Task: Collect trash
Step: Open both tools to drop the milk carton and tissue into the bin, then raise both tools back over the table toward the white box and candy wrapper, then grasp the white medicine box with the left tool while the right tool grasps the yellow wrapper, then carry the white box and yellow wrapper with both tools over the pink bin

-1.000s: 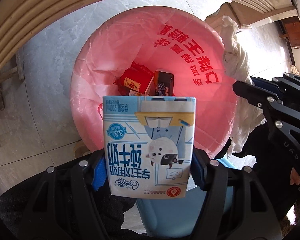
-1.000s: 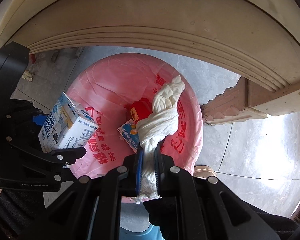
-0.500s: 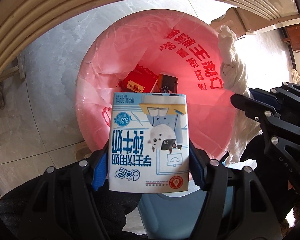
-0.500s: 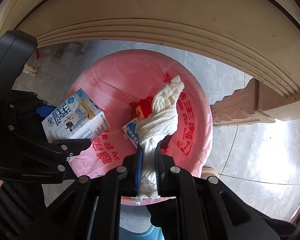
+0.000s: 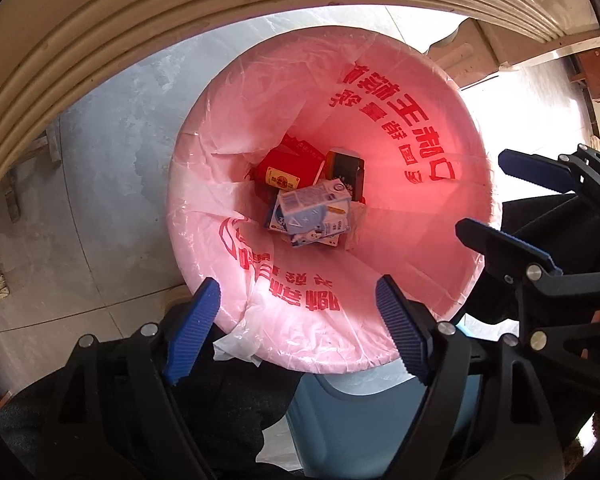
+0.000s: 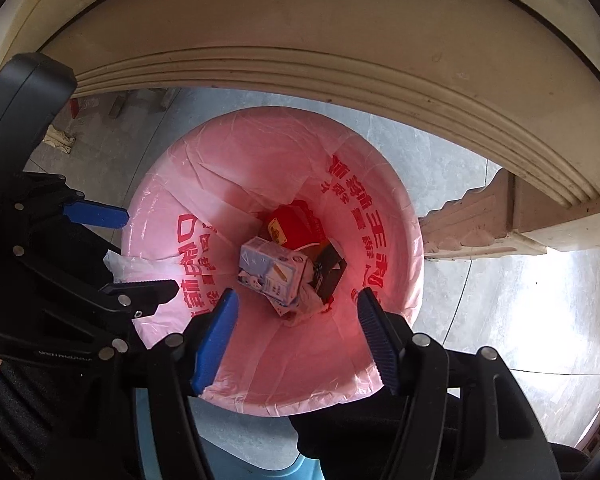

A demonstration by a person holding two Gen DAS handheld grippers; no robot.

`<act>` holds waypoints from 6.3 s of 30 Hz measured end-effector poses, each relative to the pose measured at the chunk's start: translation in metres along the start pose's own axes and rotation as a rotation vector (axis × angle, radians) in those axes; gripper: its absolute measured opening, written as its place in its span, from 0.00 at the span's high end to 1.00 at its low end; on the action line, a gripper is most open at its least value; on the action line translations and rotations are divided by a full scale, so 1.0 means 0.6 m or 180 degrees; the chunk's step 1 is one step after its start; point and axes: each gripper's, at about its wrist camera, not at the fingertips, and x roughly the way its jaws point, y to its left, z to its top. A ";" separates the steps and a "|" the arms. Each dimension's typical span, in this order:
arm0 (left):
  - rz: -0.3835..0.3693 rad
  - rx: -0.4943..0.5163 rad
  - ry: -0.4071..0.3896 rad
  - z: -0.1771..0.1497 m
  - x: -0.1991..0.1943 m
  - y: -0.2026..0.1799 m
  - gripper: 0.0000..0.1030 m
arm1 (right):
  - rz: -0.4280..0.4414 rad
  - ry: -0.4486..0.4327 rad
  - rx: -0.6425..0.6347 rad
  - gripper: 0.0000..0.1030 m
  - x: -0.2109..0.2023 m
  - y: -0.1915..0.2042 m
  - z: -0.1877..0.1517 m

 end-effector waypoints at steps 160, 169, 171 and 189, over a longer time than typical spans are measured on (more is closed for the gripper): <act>0.0593 0.0507 -0.0972 0.094 -0.479 0.028 0.75 | -0.0148 -0.0857 -0.0237 0.78 -0.374 0.024 0.276; 0.0679 0.0560 -0.1182 0.012 -0.506 -0.027 0.75 | -0.0210 -0.1033 -0.0312 0.78 -0.434 0.051 0.186; 0.0678 0.0573 -0.1205 -0.008 -0.504 -0.036 0.75 | -0.0220 -0.1050 -0.0327 0.78 -0.441 0.056 0.166; 0.0526 0.0719 -0.1251 -0.113 -0.402 -0.098 0.75 | -0.0260 -0.0920 -0.0306 0.78 -0.395 0.087 0.035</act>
